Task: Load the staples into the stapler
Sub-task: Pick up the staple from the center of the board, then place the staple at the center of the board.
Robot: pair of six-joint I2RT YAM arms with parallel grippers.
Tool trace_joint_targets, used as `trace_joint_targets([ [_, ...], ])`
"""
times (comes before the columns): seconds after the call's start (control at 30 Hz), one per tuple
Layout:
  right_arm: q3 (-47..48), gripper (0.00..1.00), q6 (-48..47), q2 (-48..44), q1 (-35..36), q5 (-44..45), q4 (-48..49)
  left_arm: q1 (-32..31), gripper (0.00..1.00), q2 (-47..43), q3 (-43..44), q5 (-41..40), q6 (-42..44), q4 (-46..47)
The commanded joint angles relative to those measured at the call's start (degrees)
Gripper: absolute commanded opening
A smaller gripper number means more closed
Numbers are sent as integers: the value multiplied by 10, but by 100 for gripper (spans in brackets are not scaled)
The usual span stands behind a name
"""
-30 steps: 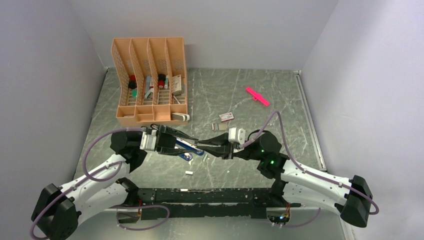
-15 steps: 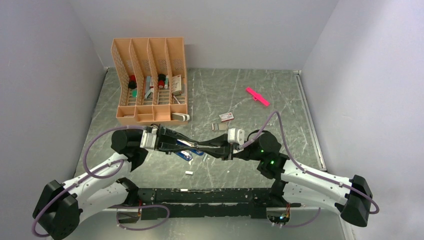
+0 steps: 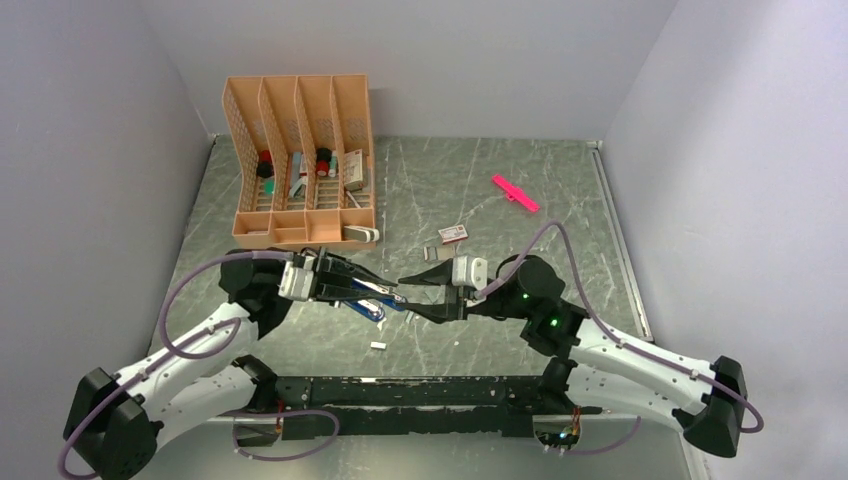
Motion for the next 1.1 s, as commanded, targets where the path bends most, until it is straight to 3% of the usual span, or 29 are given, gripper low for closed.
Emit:
trace_joint_targets([
  [0.0, 26, 45, -26, -27, -1, -11, -82, -2, 7, -25, 36, 16, 116, -146],
  [0.2, -6, 46, -27, -97, -1, 102, -73, -2, 7, -51, 105, -5, 308, -452],
  [0.4, -37, 46, 18, -129, -1, 413, -23, -4, 7, -32, 173, -94, 464, -745],
  [0.5, -25, 46, 39, -92, -2, 518, -60, -21, 7, -5, 201, -166, 519, -861],
  [0.63, 20, 46, 68, -16, -3, 516, -145, -87, 7, 17, 199, -305, 526, -921],
  [0.77, -9, 46, 91, -4, -13, 522, -95, -119, 7, 63, 186, -413, 530, -971],
  [0.87, -18, 46, 91, -6, -21, 507, -82, -131, 7, 99, 170, -461, 542, -1002],
  [1.07, -36, 46, 88, -42, -32, 562, -67, -131, 7, 117, 135, -514, 557, -985],
])
